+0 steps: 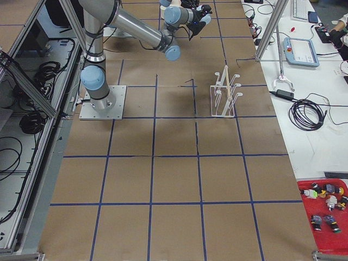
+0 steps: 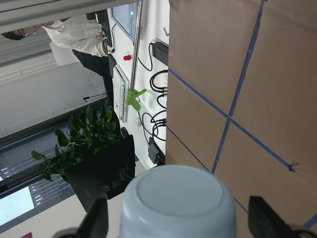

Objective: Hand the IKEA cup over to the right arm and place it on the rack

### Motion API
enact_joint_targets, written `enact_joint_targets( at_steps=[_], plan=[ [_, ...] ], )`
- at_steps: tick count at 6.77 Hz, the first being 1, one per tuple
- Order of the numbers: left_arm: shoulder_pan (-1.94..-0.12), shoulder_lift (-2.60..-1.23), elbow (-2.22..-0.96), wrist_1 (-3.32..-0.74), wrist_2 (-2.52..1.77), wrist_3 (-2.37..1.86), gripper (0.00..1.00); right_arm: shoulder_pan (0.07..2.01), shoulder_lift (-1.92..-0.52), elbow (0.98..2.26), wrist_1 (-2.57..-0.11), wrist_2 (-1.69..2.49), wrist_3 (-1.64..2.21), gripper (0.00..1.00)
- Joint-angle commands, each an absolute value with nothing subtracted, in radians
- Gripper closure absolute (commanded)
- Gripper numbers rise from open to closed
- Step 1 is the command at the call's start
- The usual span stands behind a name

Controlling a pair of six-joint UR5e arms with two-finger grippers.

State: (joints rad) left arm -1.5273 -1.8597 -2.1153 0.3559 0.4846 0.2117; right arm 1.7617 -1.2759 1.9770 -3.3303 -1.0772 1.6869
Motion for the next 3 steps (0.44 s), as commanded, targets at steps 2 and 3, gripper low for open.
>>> enact_joint_targets(
  at_steps=[2,3],
  plan=[
    [-1.526,-1.858,-2.114,0.357,0.485,0.212,0.99,1.761,-1.275,1.974,-3.332,-1.068,1.687,0.30],
    [-1.526,-1.855,-2.112,0.357,0.486,0.212,0.96,1.761,-1.275,1.974,-3.332,-1.068,1.687,0.37]
  ],
)
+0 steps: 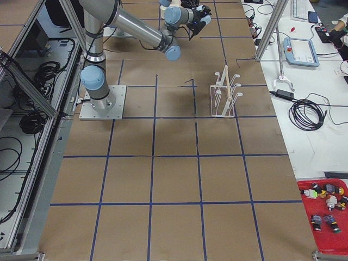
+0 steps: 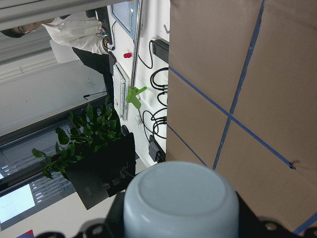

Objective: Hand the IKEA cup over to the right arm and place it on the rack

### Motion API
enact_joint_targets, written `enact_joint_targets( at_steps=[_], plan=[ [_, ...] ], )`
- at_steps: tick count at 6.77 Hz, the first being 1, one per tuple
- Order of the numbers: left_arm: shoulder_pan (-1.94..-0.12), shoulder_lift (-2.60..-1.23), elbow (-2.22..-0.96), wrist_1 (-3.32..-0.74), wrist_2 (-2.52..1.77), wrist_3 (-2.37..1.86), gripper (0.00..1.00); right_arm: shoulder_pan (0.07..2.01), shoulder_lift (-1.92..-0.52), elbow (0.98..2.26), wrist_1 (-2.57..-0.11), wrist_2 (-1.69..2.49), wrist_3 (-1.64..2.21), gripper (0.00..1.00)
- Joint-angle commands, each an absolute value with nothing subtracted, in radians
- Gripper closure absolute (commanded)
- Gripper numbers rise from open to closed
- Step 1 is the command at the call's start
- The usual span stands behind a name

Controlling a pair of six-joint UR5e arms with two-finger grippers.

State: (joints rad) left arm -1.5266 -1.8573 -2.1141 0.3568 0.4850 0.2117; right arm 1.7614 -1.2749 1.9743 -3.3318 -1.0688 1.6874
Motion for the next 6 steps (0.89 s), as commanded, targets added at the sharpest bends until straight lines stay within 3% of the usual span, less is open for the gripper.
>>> enact_joint_targets(
  at_steps=[1,2,3,5,6],
  plan=[
    [-1.526,-1.852,-2.109,0.357,0.495,0.212,0.88,1.761,-1.276,1.974,-3.332,-1.068,1.684,0.46],
    [-1.526,-1.852,-2.105,0.359,0.533,0.212,0.67,1.761,-1.276,1.973,-3.332,-1.068,1.683,0.50],
    [-1.526,-1.855,-2.103,0.357,0.538,0.212,0.25,1.761,-1.276,1.973,-3.333,-1.068,1.683,0.53],
    [-1.523,-1.852,-2.103,0.356,0.535,0.207,0.06,1.761,-1.276,1.973,-3.333,-1.068,1.681,0.56],
    [-1.517,-1.847,-2.102,0.356,0.532,0.207,0.03,1.759,-1.276,1.973,-3.333,-1.065,1.680,0.58]
  ],
)
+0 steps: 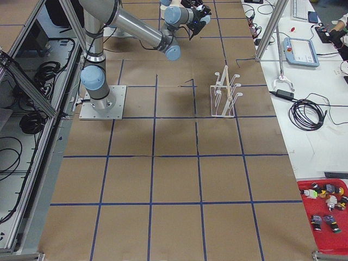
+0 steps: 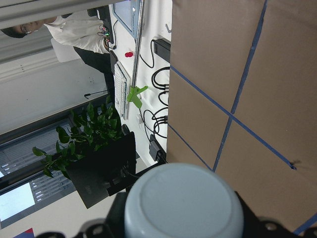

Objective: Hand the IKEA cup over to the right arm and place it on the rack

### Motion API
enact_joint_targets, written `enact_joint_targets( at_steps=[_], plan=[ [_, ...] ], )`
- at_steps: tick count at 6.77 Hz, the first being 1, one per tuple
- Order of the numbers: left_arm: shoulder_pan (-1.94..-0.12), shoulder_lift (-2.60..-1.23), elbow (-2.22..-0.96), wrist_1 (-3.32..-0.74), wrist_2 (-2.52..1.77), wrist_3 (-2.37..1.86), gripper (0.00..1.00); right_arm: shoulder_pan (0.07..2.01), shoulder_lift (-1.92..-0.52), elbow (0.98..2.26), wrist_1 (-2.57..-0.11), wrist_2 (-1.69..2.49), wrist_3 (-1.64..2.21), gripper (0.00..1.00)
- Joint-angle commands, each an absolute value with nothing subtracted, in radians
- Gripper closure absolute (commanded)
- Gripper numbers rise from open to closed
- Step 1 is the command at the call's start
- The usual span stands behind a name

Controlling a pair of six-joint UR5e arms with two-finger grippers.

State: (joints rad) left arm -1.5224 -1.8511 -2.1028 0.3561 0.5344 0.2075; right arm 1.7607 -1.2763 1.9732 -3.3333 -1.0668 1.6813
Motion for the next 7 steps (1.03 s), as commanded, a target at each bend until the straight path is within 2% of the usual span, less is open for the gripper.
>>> enact_joint_targets(
  at_steps=[1,4,6,7],
  plan=[
    [-1.506,-1.844,-2.100,0.354,0.537,0.207,0.02,1.759,-1.276,1.973,-3.333,-1.065,1.677,0.61],
    [-1.361,-1.825,-2.111,0.345,0.514,0.195,0.02,1.735,-1.263,1.942,-3.330,-1.063,1.639,0.75],
    [-1.336,-1.790,-2.038,0.106,0.651,0.195,0.02,1.631,-1.261,1.939,-3.329,-1.063,1.323,0.77],
    [-1.339,-1.760,-1.970,-0.110,0.755,0.195,0.02,1.591,-1.270,1.937,-3.329,-1.065,1.167,0.87]
  ],
)
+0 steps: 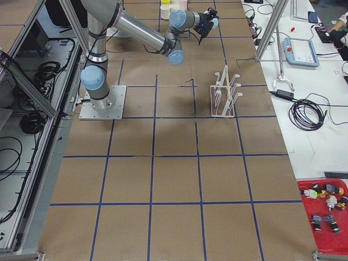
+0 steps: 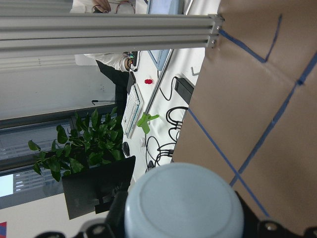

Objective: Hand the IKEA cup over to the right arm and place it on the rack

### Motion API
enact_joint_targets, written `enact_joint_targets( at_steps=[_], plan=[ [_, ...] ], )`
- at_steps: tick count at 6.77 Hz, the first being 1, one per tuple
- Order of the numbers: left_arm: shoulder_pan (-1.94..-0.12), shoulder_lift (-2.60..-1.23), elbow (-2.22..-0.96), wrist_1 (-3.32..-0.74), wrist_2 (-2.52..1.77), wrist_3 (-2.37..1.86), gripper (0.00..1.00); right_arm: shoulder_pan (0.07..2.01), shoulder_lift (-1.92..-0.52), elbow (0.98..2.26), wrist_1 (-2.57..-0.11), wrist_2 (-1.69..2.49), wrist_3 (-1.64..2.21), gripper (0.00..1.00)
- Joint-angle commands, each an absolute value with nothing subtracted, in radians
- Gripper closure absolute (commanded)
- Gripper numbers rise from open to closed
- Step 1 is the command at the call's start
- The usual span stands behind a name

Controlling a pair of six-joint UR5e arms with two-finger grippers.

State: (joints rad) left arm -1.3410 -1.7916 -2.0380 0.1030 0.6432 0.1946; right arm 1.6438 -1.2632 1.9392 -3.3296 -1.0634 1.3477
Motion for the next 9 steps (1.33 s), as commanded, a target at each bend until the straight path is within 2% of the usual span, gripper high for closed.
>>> enact_joint_targets(
  at_steps=[1,4,6,9],
  plan=[
    [-1.373,-1.740,-1.868,-0.361,0.946,0.195,0.02,1.566,-1.270,1.937,-3.327,-1.066,1.002,0.89],
    [-1.527,-1.724,-1.592,-1.057,1.427,0.132,0.02,1.496,-1.272,1.933,-3.263,-1.124,0.390,0.91],
    [-1.548,-1.704,-1.504,-1.411,1.531,0.075,0.02,1.490,-1.235,1.841,-3.246,-1.289,0.144,0.91],
    [-1.554,-1.634,-1.531,-1.482,1.559,0.058,0.02,1.439,-1.088,1.697,-3.243,-1.310,0.048,0.91]
  ],
)
